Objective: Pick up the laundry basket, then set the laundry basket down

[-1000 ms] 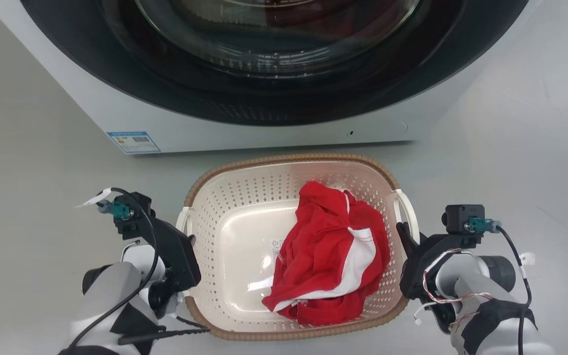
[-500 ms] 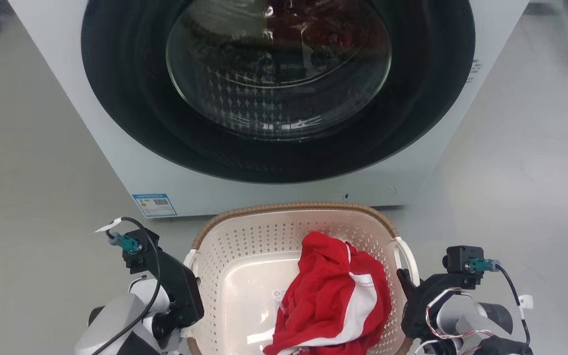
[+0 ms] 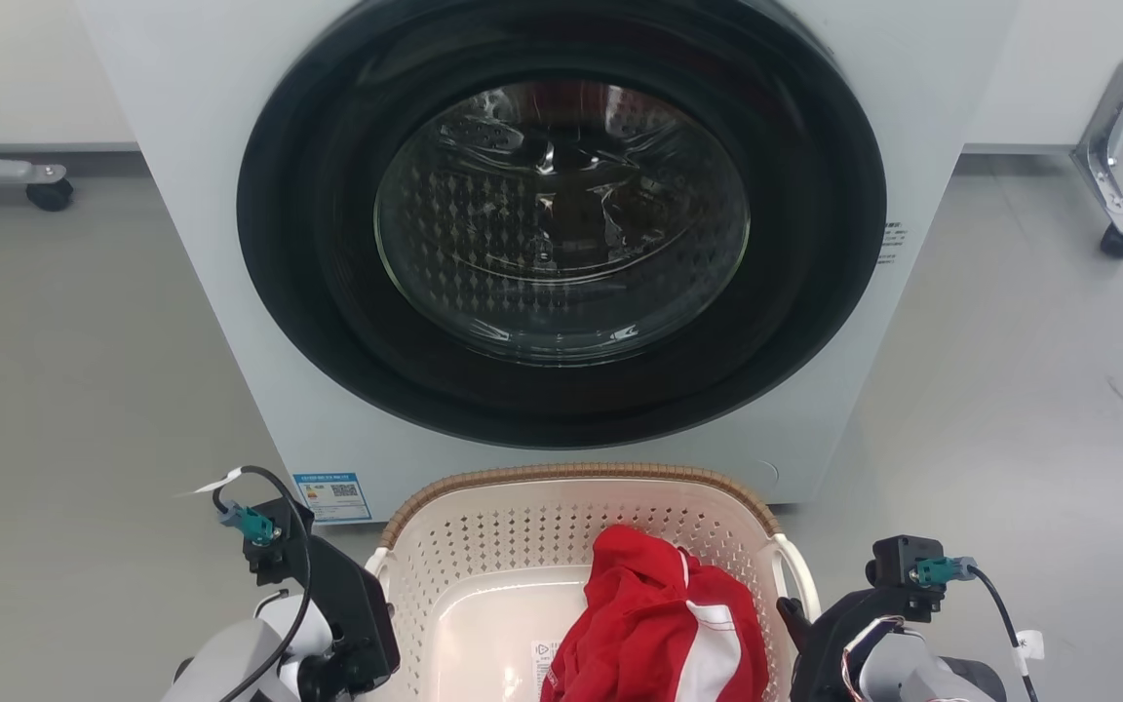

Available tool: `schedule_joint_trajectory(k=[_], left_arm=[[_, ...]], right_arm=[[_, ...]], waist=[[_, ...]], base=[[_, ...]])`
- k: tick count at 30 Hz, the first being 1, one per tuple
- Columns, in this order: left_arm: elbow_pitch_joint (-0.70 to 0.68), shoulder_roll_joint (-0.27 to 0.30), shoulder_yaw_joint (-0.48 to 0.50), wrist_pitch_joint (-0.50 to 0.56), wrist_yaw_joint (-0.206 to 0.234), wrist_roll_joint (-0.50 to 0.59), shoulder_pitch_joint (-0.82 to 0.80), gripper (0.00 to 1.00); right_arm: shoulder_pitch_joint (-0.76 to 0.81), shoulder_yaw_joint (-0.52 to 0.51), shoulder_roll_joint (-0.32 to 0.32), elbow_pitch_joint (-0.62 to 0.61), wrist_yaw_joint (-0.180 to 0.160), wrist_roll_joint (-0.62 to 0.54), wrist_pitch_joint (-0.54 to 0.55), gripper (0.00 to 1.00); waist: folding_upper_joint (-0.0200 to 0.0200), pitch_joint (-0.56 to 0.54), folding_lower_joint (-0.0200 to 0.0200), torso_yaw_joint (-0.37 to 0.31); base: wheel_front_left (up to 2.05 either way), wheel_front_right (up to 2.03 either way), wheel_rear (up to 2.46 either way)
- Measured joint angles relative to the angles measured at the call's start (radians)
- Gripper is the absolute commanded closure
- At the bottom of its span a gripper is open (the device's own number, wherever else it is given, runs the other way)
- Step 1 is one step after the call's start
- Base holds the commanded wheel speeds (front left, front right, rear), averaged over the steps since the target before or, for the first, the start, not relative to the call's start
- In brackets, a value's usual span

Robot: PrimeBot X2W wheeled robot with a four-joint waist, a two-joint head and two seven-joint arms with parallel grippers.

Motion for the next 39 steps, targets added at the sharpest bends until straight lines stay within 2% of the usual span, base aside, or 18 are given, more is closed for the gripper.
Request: schedule_joint_trajectory(k=[14,39], left_arm=[[0.006,0.002,0.005,0.037,0.009,-0.008,0.056,1.0],[0.007,0.003,0.01,0.05,0.025,-0.017,0.079,1.0]], right_arm=[[0.041,0.027,-0.001,-0.008,0.0,0.046,0.072,1.0],[0.062,0.051,-0.001,-0.015,0.0,0.099,0.106,1.0]], waist=[[0.0001,-0.071,0.0001,0.003],[0.0002,-0.088,0.0001,0.003]], base=[[0.0,0.0,0.0],[0.0,0.0,0.0]])
